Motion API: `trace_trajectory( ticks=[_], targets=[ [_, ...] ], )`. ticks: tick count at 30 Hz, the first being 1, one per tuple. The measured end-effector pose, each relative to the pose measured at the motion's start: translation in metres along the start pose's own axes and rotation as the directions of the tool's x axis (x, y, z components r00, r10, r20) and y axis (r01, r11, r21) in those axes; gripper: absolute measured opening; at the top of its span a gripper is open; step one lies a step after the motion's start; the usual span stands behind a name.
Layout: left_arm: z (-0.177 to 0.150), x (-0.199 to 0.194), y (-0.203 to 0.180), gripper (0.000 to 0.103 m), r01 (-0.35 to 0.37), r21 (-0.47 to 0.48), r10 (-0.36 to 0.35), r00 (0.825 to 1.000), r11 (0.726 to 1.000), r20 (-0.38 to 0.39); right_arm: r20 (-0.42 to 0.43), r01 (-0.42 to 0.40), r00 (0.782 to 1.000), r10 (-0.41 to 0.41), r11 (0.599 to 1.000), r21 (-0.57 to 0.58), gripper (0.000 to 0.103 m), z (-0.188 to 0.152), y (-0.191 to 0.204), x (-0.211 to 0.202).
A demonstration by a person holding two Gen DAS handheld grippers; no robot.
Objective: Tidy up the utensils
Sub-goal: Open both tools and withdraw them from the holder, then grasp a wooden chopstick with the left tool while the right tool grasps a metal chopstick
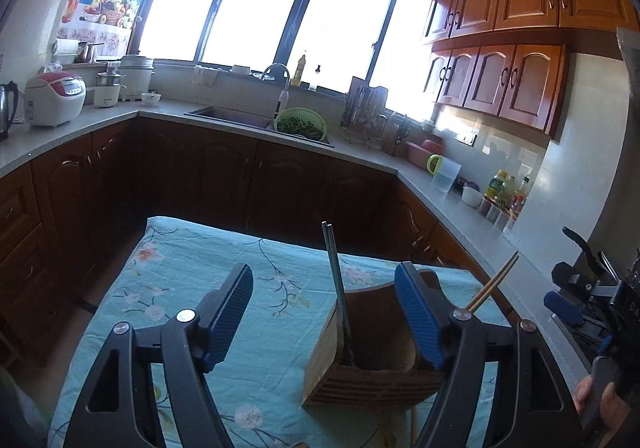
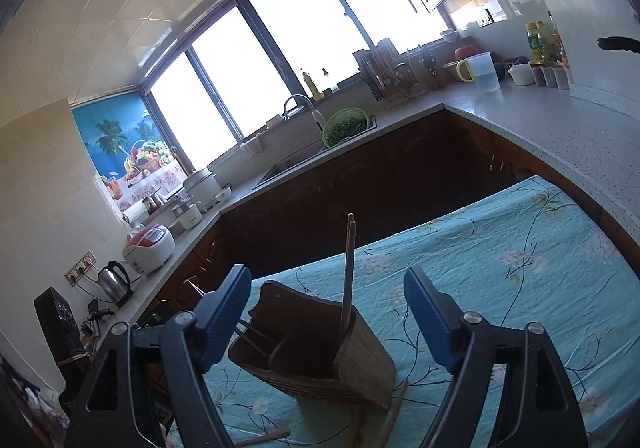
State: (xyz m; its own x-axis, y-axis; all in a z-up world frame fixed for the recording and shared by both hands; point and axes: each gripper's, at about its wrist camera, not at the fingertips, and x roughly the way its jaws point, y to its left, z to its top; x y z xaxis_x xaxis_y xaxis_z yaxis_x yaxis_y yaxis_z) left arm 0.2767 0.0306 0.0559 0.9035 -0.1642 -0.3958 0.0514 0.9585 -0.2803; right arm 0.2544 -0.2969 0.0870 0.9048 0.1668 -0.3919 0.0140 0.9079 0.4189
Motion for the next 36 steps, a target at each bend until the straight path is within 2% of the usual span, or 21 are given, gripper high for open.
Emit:
trace_trajectory(
  ticks=[2,12,21,29,36],
  targets=[
    [-0.009,-0.014,0.002,0.081,0.006,-0.001,-0.006,1.0,1.0,0.006,0.024,-0.007,1.0,0.007,1.0,0.003,0.101,-0.006,0.0,-0.013],
    [-0.051,-0.082,-0.002,0.087,0.014,0.028,-0.014,1.0,1.0,-0.004,0.031,0.044,0.999,-0.042,0.996,-0.08,0.101,-0.055,0.006,-0.074],
    [-0.075,-0.116,-0.013,0.087,0.033,0.059,-0.028,0.997,0.998,-0.077,-0.003,0.125,0.992,-0.126,0.985,-0.119,0.101,-0.1,-0.002,-0.124],
    [-0.113,-0.123,-0.013,0.087,0.039,0.044,-0.029,0.977,0.998,-0.211,-0.071,0.206,0.974,-0.213,0.974,-0.1,0.101,-0.143,-0.028,-0.145],
    [-0.115,-0.107,-0.02,0.087,0.017,0.041,-0.004,0.954,0.999,-0.301,-0.132,0.223,0.963,-0.235,0.97,-0.099,0.101,-0.162,-0.045,-0.141]
  ],
)
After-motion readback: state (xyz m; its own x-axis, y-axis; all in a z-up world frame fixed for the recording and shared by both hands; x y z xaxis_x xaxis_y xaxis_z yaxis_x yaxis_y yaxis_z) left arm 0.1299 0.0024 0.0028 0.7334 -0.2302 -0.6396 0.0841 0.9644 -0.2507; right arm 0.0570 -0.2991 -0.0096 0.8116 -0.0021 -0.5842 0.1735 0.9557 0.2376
